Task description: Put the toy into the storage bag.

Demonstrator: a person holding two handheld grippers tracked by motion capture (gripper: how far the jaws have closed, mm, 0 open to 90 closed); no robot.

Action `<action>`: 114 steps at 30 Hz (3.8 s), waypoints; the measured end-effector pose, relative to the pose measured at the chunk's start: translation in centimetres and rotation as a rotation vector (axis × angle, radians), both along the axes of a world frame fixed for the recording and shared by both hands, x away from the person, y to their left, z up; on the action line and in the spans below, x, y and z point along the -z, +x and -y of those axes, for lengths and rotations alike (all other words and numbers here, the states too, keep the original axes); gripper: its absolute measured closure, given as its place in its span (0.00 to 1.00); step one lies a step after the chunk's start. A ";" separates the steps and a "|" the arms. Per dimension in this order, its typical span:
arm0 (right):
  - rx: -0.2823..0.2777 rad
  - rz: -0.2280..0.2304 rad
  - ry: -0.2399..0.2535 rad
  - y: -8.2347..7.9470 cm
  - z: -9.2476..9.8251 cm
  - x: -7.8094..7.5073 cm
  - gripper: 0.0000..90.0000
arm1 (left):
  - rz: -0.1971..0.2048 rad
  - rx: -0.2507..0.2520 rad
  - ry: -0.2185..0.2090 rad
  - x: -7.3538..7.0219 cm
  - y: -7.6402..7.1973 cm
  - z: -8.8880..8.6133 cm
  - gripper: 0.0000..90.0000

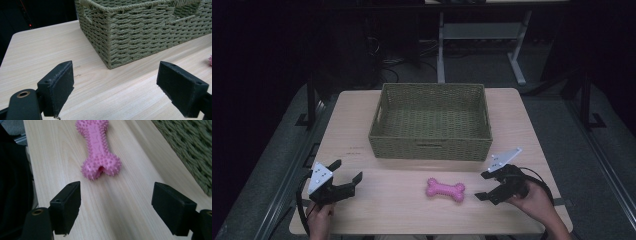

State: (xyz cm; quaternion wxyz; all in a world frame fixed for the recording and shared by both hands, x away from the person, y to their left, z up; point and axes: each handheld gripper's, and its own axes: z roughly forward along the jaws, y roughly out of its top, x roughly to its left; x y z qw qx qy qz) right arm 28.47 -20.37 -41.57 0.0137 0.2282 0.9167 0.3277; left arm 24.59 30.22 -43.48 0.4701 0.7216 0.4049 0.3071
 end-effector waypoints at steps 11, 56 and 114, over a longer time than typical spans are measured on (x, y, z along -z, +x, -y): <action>-0.062 0.001 -0.033 1.0 -1.8 -0.8 0.25 | 0.006 -0.003 0.004 -0.1 0.0 0.0 0.15; -0.257 -0.029 -0.199 3.3 -10.7 0.4 0.35 | 0.009 -0.002 -0.015 -0.1 0.2 -0.3 0.15; -0.330 0.010 -0.320 3.0 -13.1 2.3 0.63 | 0.000 -0.004 -0.043 0.0 0.3 -0.6 0.15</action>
